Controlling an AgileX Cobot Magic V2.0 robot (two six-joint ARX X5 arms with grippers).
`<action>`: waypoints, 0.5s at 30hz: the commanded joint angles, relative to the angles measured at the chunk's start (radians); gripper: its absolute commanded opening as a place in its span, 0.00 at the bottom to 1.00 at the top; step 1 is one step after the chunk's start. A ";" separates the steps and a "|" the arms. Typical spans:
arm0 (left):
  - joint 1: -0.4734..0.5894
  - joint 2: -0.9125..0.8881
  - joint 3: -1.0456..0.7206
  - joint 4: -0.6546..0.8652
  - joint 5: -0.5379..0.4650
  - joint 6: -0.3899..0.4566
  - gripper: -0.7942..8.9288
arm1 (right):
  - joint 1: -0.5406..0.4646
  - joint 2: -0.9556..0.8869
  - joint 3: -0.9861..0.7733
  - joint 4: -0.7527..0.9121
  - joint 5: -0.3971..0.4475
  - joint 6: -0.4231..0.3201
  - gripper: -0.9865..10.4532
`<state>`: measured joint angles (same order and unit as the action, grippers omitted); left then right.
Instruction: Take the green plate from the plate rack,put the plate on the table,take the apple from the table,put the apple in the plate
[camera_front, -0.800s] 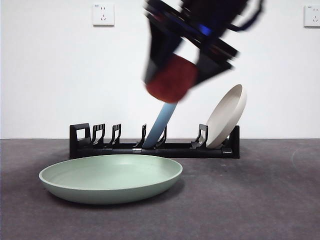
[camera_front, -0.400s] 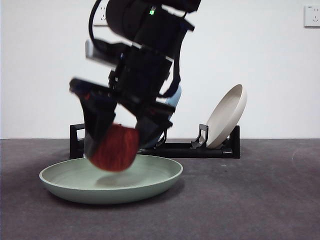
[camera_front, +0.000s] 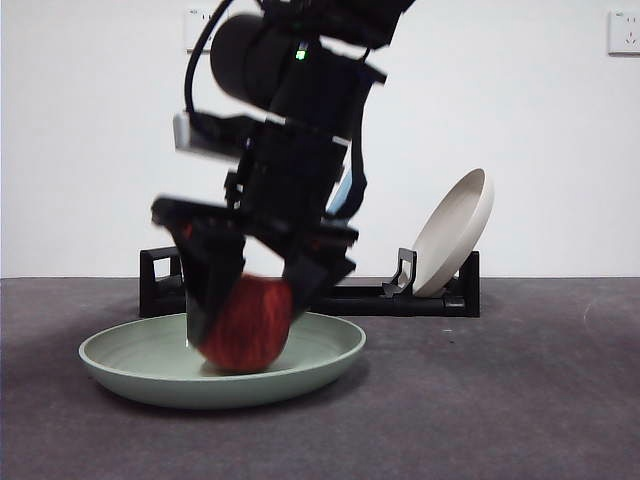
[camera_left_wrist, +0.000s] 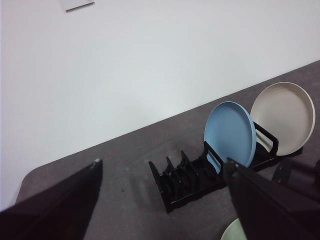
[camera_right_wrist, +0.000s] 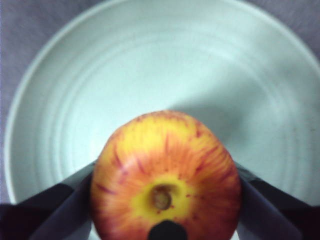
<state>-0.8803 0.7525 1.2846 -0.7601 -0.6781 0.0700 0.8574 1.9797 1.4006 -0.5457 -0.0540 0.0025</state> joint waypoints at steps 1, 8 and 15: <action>-0.001 -0.002 -0.005 -0.005 -0.002 0.005 0.50 | 0.003 0.031 0.002 -0.010 0.005 -0.008 0.15; -0.001 -0.002 -0.005 -0.040 -0.002 0.005 0.50 | 0.008 0.028 0.003 -0.010 0.009 -0.001 0.53; -0.001 -0.002 -0.005 -0.046 -0.001 0.004 0.50 | 0.009 0.007 0.004 -0.015 0.008 0.003 0.56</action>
<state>-0.8803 0.7525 1.2846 -0.8085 -0.6781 0.0700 0.8639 1.9877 1.4071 -0.5594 -0.0490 0.0029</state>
